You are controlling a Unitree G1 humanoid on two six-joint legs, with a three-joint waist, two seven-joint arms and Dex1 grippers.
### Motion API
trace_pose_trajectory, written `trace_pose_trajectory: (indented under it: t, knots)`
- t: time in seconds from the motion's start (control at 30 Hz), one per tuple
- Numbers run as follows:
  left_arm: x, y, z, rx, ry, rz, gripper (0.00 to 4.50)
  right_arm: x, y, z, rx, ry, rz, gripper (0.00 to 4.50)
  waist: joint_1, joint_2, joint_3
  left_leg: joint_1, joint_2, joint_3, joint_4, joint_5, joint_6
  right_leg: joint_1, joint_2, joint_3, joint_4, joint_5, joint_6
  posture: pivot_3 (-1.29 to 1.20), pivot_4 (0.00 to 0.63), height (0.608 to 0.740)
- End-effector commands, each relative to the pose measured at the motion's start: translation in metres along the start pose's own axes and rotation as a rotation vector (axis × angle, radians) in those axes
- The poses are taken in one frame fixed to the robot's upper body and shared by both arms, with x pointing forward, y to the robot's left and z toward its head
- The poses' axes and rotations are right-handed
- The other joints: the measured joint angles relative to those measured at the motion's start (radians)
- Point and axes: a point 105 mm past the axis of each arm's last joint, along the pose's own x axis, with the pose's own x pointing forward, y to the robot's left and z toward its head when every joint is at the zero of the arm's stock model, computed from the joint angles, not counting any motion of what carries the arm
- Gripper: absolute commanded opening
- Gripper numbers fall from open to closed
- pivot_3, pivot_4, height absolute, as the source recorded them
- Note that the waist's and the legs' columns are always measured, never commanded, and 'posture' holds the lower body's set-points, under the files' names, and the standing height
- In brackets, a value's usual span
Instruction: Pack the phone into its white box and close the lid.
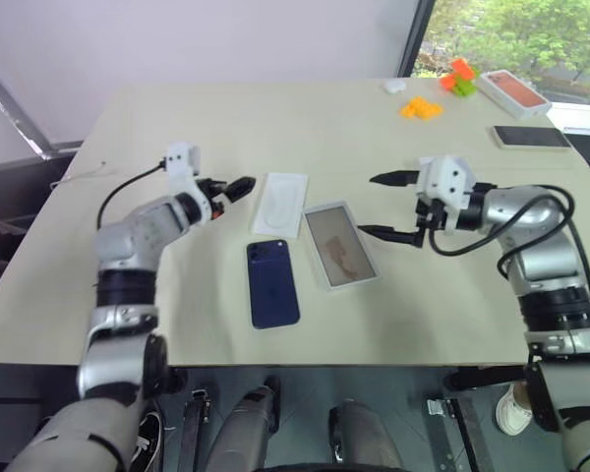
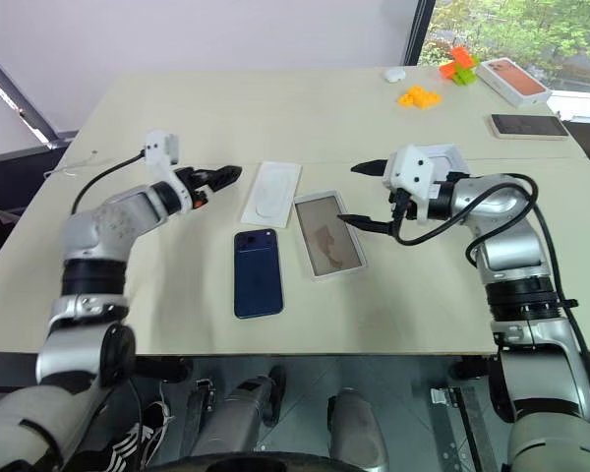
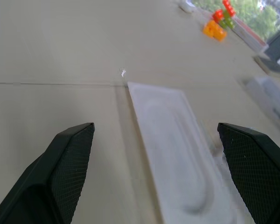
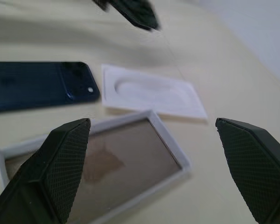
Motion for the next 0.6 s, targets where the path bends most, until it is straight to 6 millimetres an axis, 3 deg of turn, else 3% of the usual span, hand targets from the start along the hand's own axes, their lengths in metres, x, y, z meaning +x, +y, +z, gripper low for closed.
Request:
trace_pose_trajectory:
  t: [0.03, 0.23, 0.6]
  knots:
    - [0.01, 0.001, -0.003, -0.065, 0.029, 0.022, 4.44, -0.003, -0.008, 0.013, -0.034, -0.036, -0.06, 4.5, -0.002, 0.0, 0.0, 0.0, 0.0, 0.0, 0.0, 0.0, 0.0, -0.001, 0.0, 0.0, 0.0, 0.0, 0.0, 0.0, 0.15, 0.74]
    - [0.02, 0.006, -0.008, -0.053, 0.053, 0.07, 4.44, -0.008, -0.005, 0.002, -0.042, 0.002, -0.07, 4.5, -0.001, -0.001, 0.001, 0.0, 0.0, -0.001, 0.0, 0.0, 0.0, 0.0, 0.0, 0.0, 0.0, 0.0, 0.0, 0.0, 0.15, 0.74]
    - [0.022, -0.008, -0.029, -0.122, 0.166, -0.033, 4.44, -0.006, -0.009, 0.006, -0.074, -0.002, -0.082, 4.5, 0.0, -0.001, 0.001, 0.0, 0.0, -0.001, 0.0, 0.0, -0.001, 0.0, 0.0, -0.001, 0.0, 0.0, 0.0, 0.0, 0.15, 0.74]
